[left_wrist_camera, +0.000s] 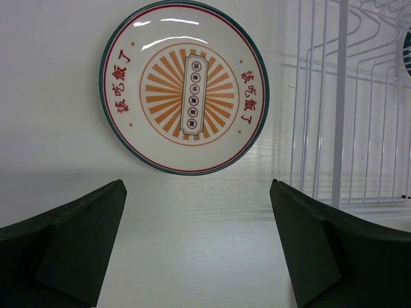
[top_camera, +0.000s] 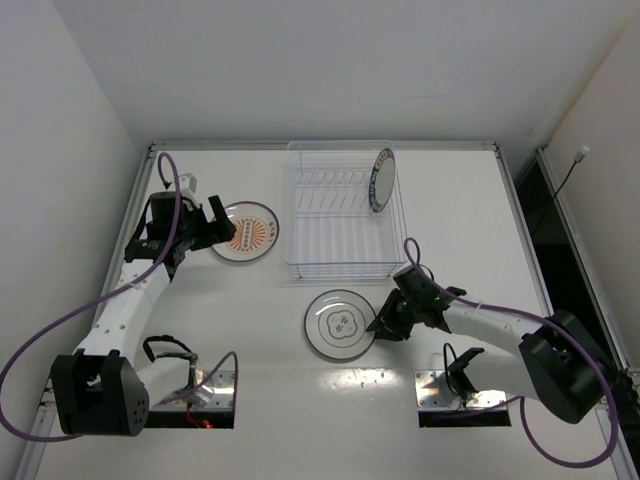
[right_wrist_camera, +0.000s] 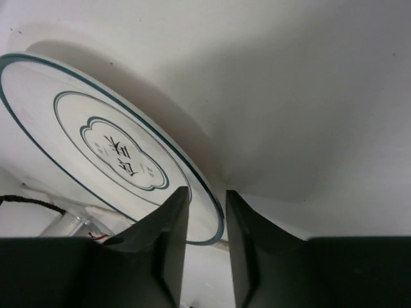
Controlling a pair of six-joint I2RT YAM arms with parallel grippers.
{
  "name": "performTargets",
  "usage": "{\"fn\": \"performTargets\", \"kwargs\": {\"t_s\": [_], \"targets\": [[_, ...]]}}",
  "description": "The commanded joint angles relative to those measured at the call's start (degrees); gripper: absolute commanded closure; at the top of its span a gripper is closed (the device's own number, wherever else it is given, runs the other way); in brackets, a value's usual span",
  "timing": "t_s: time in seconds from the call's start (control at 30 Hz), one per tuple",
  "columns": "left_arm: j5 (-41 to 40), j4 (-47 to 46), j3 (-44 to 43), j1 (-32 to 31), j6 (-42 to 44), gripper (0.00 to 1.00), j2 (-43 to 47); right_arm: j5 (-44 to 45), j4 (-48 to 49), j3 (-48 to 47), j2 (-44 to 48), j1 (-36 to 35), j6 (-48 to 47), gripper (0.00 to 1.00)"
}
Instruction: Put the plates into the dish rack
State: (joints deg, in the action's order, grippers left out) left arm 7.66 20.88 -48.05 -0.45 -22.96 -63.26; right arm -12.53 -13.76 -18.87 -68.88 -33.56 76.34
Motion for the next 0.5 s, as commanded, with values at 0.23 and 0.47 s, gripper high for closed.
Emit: {"fn": "performTargets", "kwargs": {"t_s": [0.23, 0.47], "targets": [[-0.89, -0.23, -2.05, -0.43, 0.02, 0.07, 2.36, 2.08, -0.56, -2.3, 3.4, -1.15, 0.31, 1.0], [-1.42, 0.3, -2.05, -0.43, 0.02, 0.07, 2.36, 2.08, -9.43, -6.96, 9.63, -4.41, -2.42, 1.0]]}}
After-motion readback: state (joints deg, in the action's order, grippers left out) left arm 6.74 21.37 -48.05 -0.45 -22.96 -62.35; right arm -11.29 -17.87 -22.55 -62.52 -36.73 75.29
